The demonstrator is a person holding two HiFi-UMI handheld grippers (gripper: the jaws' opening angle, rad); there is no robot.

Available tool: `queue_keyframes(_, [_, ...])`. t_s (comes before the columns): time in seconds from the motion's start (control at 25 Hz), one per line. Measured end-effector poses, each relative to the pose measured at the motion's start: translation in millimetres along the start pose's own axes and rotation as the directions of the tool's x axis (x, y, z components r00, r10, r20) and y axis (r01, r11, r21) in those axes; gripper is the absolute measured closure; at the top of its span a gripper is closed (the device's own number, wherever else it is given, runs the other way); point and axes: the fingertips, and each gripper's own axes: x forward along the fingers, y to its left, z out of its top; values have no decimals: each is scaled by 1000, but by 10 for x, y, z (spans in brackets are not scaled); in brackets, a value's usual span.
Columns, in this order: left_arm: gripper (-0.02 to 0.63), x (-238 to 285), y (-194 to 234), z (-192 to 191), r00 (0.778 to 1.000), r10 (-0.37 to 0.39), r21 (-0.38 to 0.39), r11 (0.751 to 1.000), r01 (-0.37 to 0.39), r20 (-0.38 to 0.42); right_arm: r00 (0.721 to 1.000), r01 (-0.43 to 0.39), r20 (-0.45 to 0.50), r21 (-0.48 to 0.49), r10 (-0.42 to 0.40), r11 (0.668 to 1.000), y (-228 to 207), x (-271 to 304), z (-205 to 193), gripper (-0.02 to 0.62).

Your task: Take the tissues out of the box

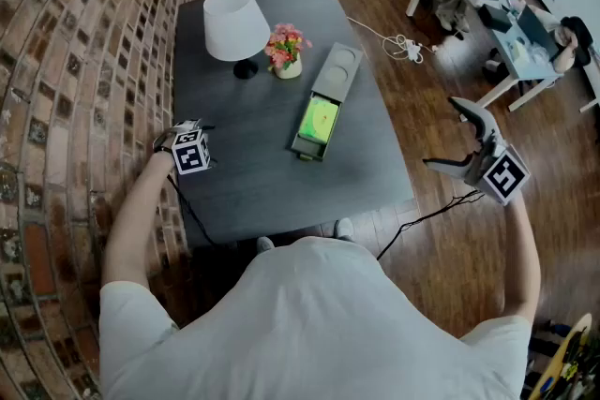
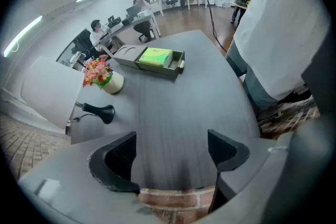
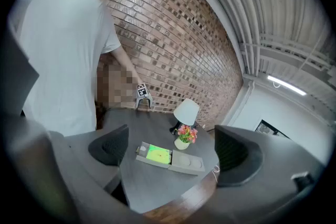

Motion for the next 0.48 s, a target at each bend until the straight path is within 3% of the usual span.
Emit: queue_keyframes(0.48, [175,-158,69,392,991,66,-102,993,-53,120,999,-43,-4,-21,43,999,-70,179,-244,87])
